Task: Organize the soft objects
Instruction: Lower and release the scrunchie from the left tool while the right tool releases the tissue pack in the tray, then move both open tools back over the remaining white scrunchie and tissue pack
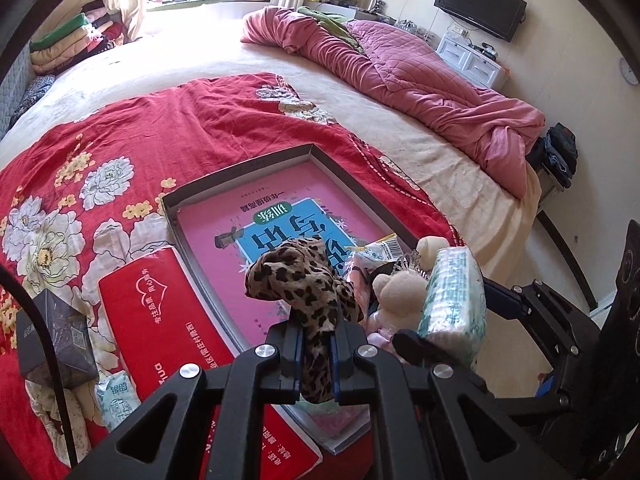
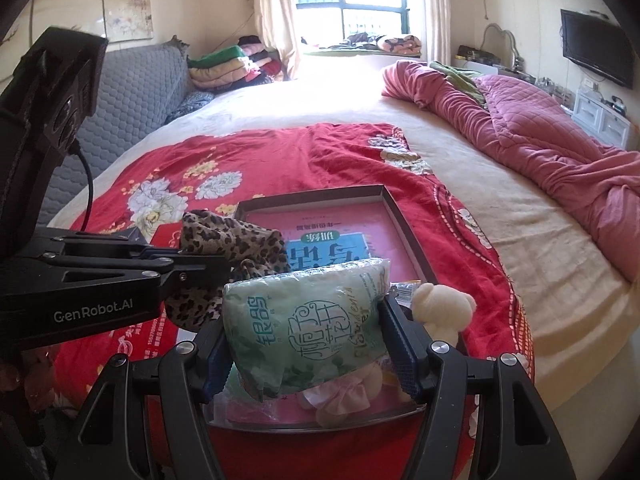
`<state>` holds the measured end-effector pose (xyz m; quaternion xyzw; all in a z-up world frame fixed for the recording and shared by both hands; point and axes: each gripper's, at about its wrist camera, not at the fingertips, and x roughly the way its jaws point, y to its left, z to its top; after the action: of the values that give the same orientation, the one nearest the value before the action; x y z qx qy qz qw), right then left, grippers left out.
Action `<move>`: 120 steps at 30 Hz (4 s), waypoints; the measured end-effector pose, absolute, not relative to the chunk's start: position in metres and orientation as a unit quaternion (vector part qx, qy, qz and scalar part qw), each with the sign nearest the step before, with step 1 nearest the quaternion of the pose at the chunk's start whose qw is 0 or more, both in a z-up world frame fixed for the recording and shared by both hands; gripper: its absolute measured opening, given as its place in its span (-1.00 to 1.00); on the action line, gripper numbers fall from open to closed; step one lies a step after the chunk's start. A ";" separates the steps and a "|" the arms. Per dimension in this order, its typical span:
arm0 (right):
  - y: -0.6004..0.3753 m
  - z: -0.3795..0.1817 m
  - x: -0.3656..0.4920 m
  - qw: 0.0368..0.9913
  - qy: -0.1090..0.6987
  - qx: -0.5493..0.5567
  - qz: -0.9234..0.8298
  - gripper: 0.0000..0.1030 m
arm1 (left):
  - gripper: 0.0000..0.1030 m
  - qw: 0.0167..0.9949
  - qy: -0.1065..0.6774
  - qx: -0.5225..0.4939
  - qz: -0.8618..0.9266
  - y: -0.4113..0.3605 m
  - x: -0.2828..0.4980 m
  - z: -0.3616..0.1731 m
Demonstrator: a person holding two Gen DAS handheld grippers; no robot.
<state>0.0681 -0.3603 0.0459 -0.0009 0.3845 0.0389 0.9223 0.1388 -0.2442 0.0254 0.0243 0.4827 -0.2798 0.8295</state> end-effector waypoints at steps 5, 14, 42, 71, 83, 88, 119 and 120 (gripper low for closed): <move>-0.352 0.032 0.074 0.915 0.401 -0.019 0.047 0.33 | -0.81 0.827 0.491 0.024 -0.274 -0.244 0.148 0.017; -0.343 0.022 0.082 0.913 0.404 -0.038 0.054 0.33 | -0.81 0.824 0.499 0.026 -0.266 -0.243 0.155 0.009; -0.340 0.015 0.084 0.918 0.387 -0.024 0.084 0.54 | 0.12 0.818 0.511 0.007 -0.265 -0.235 0.160 0.009; -0.314 0.017 0.122 0.924 0.375 0.027 0.071 0.55 | 0.35 0.862 0.442 -0.060 -0.242 -0.141 0.129 0.079; -0.298 0.019 0.102 0.925 0.371 0.045 0.065 0.66 | 0.35 0.864 0.439 -0.078 -0.232 -0.118 0.125 0.080; -0.289 0.033 0.101 0.931 0.354 0.039 0.076 0.66 | 0.35 0.865 0.438 -0.074 -0.232 -0.112 0.122 0.083; -0.139 0.066 0.095 0.913 0.367 -0.031 0.175 0.66 | 0.35 0.883 0.438 -0.112 -0.122 0.046 0.095 0.062; -0.132 0.061 0.094 0.912 0.370 -0.039 0.172 0.66 | 0.35 0.885 0.437 -0.111 -0.119 0.050 0.093 0.059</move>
<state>0.0942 -0.1319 0.0611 -0.0385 0.3704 0.1719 0.9120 0.0934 0.0505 0.0591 -0.1110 0.4371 -0.1187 0.8846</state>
